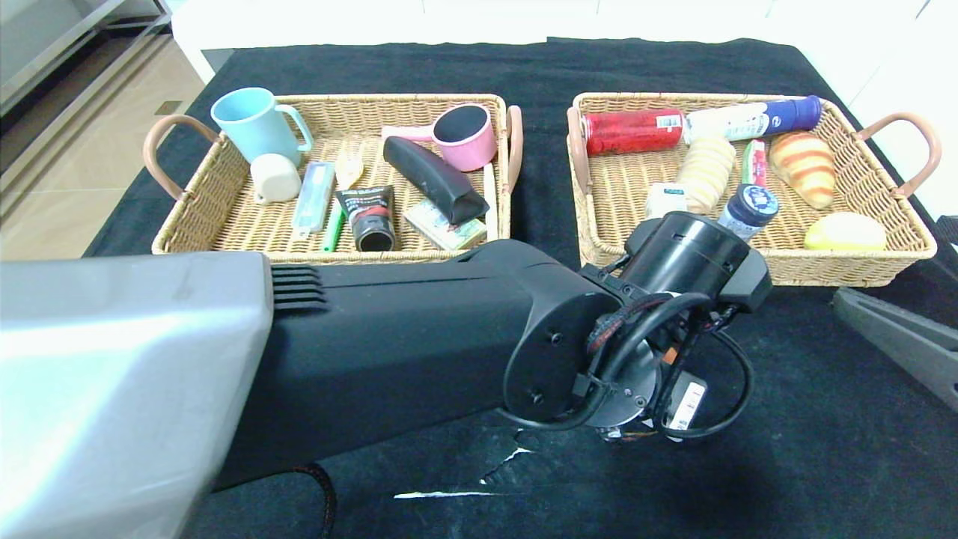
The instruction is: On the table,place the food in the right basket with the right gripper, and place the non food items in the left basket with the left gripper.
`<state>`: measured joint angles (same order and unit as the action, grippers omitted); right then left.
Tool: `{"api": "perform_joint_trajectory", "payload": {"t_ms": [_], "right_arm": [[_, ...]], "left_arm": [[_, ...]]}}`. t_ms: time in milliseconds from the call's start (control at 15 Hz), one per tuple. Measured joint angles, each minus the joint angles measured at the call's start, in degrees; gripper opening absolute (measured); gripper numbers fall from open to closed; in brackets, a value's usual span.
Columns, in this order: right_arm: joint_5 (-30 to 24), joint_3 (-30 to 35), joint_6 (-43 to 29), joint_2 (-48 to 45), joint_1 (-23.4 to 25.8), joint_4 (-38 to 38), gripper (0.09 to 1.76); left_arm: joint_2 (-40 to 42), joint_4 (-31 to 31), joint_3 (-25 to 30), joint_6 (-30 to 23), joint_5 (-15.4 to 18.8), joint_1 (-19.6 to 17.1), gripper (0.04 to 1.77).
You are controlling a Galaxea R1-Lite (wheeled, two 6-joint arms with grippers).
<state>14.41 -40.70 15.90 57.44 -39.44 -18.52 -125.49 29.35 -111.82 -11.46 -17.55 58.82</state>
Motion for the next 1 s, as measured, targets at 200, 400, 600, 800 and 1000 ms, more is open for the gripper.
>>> {"api": "perform_joint_trajectory", "payload": {"t_ms": [200,400,600,800,1000], "right_arm": [[0.05,0.02,-0.05,0.07,-0.11,0.00,1.71],[0.05,0.09,-0.05,0.11,-0.26,-0.05,1.71],[-0.13,0.11,-0.07,0.11,-0.52,-0.22,1.71],[-0.30,0.11,-0.09,0.07,-0.55,-0.30,1.71],[-0.69,-0.09,-0.17,-0.30,-0.61,-0.24,1.71]], "left_arm": [[0.00,0.00,0.05,0.02,0.00,0.07,1.32],[0.16,0.02,0.24,0.11,-0.07,0.16,1.44],[1.12,0.44,1.11,0.11,-1.33,0.41,1.53],[3.17,0.51,3.04,-0.13,-1.35,1.24,1.59],[6.89,0.27,8.07,-0.15,-0.91,2.17,1.63]]}}
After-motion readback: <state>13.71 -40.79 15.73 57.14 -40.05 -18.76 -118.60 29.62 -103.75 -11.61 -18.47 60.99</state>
